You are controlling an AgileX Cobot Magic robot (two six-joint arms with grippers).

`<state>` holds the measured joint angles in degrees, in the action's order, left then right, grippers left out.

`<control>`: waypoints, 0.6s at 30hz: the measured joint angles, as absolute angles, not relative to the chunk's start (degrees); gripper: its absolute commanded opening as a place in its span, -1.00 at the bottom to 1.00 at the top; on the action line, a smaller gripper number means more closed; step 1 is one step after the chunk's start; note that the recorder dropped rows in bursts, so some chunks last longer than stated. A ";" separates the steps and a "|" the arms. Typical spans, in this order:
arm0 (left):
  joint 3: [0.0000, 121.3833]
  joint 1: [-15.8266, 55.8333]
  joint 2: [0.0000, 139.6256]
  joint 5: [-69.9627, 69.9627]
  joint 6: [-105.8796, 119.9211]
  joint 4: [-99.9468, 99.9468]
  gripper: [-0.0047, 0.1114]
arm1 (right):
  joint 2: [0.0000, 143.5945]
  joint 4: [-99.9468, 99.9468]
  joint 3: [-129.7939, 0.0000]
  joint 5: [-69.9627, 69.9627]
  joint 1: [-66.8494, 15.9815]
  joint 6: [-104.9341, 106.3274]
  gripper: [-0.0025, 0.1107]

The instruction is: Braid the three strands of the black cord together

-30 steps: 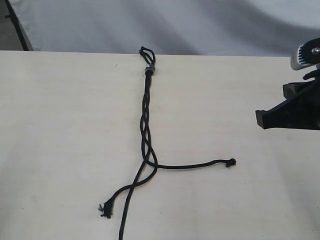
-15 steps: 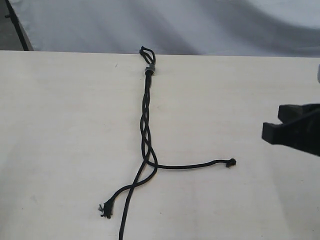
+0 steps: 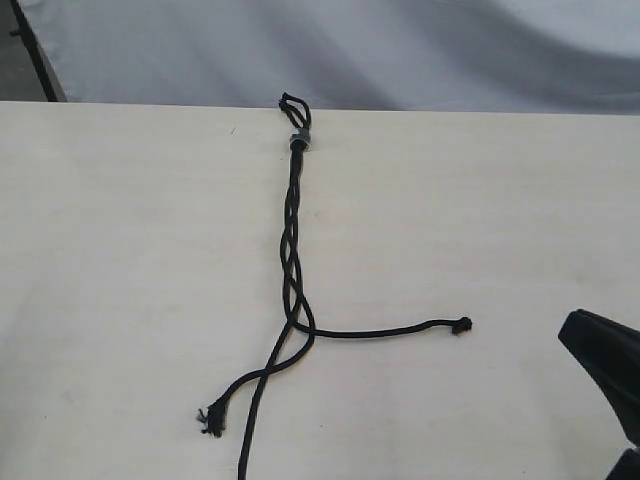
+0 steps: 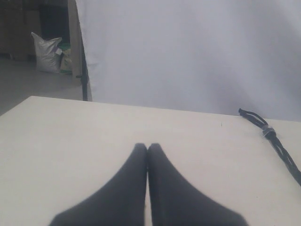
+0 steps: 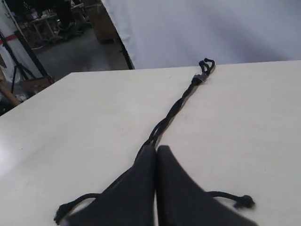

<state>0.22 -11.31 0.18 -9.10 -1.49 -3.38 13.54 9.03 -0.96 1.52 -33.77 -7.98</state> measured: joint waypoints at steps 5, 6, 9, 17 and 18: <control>0.22 -11.31 0.18 -9.10 -1.49 -3.38 -0.91 | 8.00 9.58 -0.16 1.52 -33.77 -7.15 -0.96; 0.22 -11.31 0.18 -9.10 -1.49 -3.38 -0.91 | 7.24 9.67 -0.16 1.52 -33.77 -7.15 -0.96; 0.22 -11.31 0.18 -9.10 -1.49 -3.38 -0.91 | 4.23 9.67 -0.16 1.52 -32.21 -7.04 -0.96; 0.22 -11.31 0.18 -9.10 -1.49 -3.38 -0.91 | 0.38 9.80 -0.16 1.52 -7.58 -7.04 -0.96; 0.22 -11.31 0.18 -9.10 -1.49 -3.38 -0.91 | 0.38 9.80 -0.16 1.74 -4.13 -7.04 -0.96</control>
